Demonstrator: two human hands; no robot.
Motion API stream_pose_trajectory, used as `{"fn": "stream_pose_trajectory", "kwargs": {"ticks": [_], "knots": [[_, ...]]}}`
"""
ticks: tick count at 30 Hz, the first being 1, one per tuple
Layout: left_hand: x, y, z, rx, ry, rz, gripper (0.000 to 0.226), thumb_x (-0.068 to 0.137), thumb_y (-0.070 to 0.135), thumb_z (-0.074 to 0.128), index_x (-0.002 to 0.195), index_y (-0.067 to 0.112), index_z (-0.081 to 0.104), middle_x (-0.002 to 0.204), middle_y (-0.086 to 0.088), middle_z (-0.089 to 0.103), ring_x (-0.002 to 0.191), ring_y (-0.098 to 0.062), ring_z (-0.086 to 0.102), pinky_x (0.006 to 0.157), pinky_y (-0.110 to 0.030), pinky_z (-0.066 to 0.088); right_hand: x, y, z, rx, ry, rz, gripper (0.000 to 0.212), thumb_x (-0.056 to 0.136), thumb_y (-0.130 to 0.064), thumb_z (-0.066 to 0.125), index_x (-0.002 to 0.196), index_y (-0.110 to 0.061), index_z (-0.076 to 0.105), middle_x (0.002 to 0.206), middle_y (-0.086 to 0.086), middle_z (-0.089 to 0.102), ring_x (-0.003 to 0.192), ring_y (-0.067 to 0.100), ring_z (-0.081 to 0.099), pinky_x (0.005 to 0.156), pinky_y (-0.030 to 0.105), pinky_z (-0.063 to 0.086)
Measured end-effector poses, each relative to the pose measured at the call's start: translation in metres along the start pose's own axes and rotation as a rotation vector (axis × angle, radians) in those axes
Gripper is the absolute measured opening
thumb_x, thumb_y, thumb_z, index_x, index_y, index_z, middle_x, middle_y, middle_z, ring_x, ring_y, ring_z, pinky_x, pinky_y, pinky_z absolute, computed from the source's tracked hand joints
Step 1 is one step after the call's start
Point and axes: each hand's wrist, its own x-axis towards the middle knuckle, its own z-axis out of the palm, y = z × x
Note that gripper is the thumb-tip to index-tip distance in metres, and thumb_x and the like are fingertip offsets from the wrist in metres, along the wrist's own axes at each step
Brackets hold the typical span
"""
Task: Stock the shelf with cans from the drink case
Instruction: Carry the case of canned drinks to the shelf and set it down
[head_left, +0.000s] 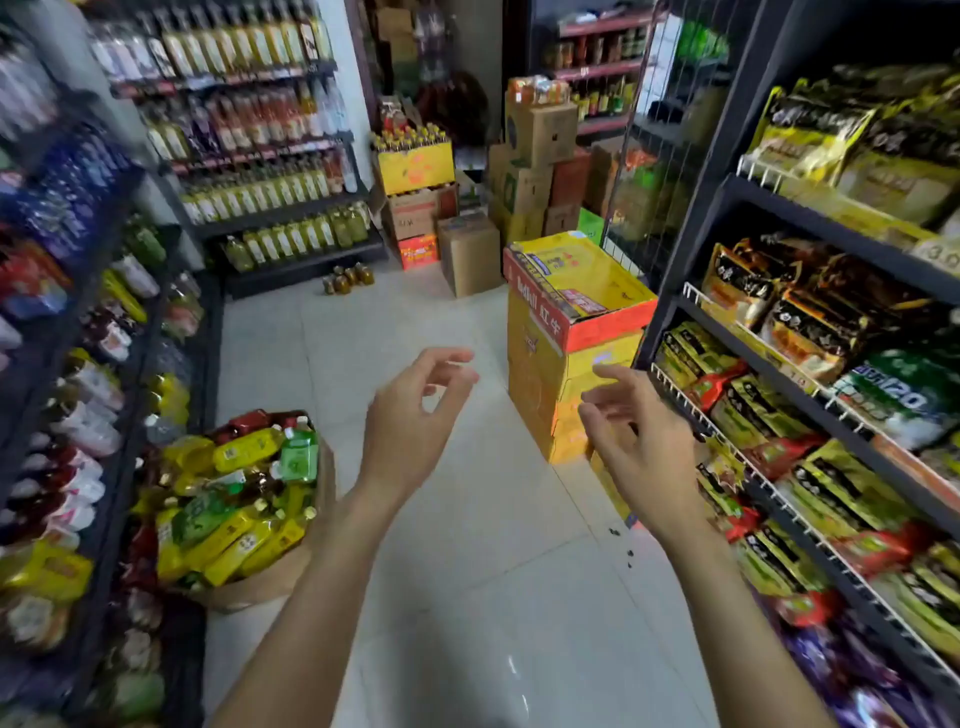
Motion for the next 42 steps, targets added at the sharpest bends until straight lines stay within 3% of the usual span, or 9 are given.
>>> {"fn": "stream_pose_trajectory", "kwargs": {"ticks": [3, 8, 13, 16, 24, 28, 34, 40, 42], "knots": [[-0.010, -0.030, 0.019, 0.015, -0.072, -0.077, 0.030, 0.079, 0.061, 0.045, 0.096, 0.042, 0.061, 0.098, 0.015, 0.070, 0.096, -0.002, 0.063, 0.089, -0.026, 0.048, -0.021, 0.035, 0.004, -0.057, -0.122, 0.138, 0.032, 0.088, -0.027, 0.061, 0.119, -0.020, 0.055, 0.096, -0.014, 0.066, 0.089, 0.011, 0.063, 0.081, 0.041, 0.052], [-0.021, -0.076, 0.053, -0.066, -0.083, -0.207, 0.017, 0.077, 0.061, 0.050, 0.092, 0.058, 0.059, 0.098, 0.018, 0.069, 0.099, -0.003, 0.062, 0.092, -0.030, 0.048, -0.048, 0.085, 0.012, -0.124, -0.190, 0.338, 0.026, 0.089, -0.022, 0.061, 0.114, -0.018, 0.059, 0.099, -0.007, 0.066, 0.093, 0.014, 0.061, 0.079, 0.031, 0.048], [-0.002, -0.097, 0.089, -0.153, -0.098, -0.359, 0.018, 0.076, 0.056, 0.053, 0.088, 0.047, 0.063, 0.093, 0.011, 0.070, 0.091, -0.009, 0.066, 0.084, -0.026, 0.047, -0.019, 0.121, 0.025, -0.147, -0.209, 0.401, 0.028, 0.090, -0.022, 0.059, 0.117, -0.015, 0.058, 0.103, -0.002, 0.067, 0.091, 0.015, 0.062, 0.078, 0.032, 0.049], [0.029, -0.113, 0.105, -0.168, -0.096, -0.435, 0.016, 0.082, 0.048, 0.052, 0.092, 0.041, 0.062, 0.095, 0.011, 0.069, 0.083, -0.008, 0.067, 0.081, -0.031, 0.049, 0.015, 0.145, 0.036, -0.135, -0.206, 0.410, 0.029, 0.090, -0.020, 0.059, 0.118, -0.014, 0.057, 0.104, -0.002, 0.066, 0.091, 0.015, 0.061, 0.079, 0.037, 0.051], [0.168, -0.189, 0.154, -0.081, -0.157, -0.504, 0.016, 0.088, 0.040, 0.055, 0.102, 0.037, 0.062, 0.101, 0.009, 0.069, 0.098, -0.011, 0.063, 0.092, -0.034, 0.049, 0.132, 0.223, 0.085, -0.134, -0.205, 0.513, 0.028, 0.090, -0.016, 0.059, 0.117, -0.011, 0.059, 0.109, 0.005, 0.066, 0.097, 0.020, 0.062, 0.087, 0.045, 0.051], [0.230, -0.208, 0.178, -0.073, -0.210, -0.540, 0.020, 0.092, 0.035, 0.054, 0.111, 0.032, 0.060, 0.106, 0.005, 0.068, 0.101, -0.012, 0.062, 0.088, -0.027, 0.047, 0.188, 0.254, 0.100, -0.169, -0.186, 0.551, 0.023, 0.090, -0.019, 0.058, 0.113, -0.014, 0.061, 0.104, -0.001, 0.067, 0.093, 0.014, 0.062, 0.083, 0.043, 0.052], [0.329, -0.225, 0.221, -0.130, -0.211, -0.567, 0.018, 0.090, 0.036, 0.055, 0.106, 0.032, 0.061, 0.105, 0.005, 0.068, 0.100, -0.011, 0.063, 0.080, -0.017, 0.043, 0.286, 0.304, 0.106, -0.192, -0.215, 0.536, 0.026, 0.092, -0.016, 0.054, 0.117, -0.012, 0.059, 0.111, 0.003, 0.066, 0.097, 0.016, 0.061, 0.086, 0.037, 0.051], [0.412, -0.243, 0.277, -0.179, -0.148, -0.569, 0.023, 0.080, 0.043, 0.052, 0.101, 0.039, 0.059, 0.105, 0.000, 0.069, 0.100, -0.017, 0.063, 0.091, -0.029, 0.047, 0.376, 0.376, 0.115, -0.193, -0.267, 0.487, 0.029, 0.094, -0.019, 0.055, 0.122, -0.011, 0.057, 0.118, 0.004, 0.064, 0.105, 0.017, 0.059, 0.091, 0.036, 0.048], [0.436, -0.251, 0.297, -0.170, -0.119, -0.570, 0.022, 0.085, 0.038, 0.056, 0.107, 0.035, 0.057, 0.105, 0.001, 0.068, 0.098, -0.017, 0.064, 0.088, -0.024, 0.047, 0.406, 0.403, 0.120, -0.192, -0.295, 0.466, 0.031, 0.094, -0.020, 0.054, 0.124, -0.011, 0.056, 0.120, 0.006, 0.063, 0.108, 0.019, 0.059, 0.091, 0.035, 0.047]]}}
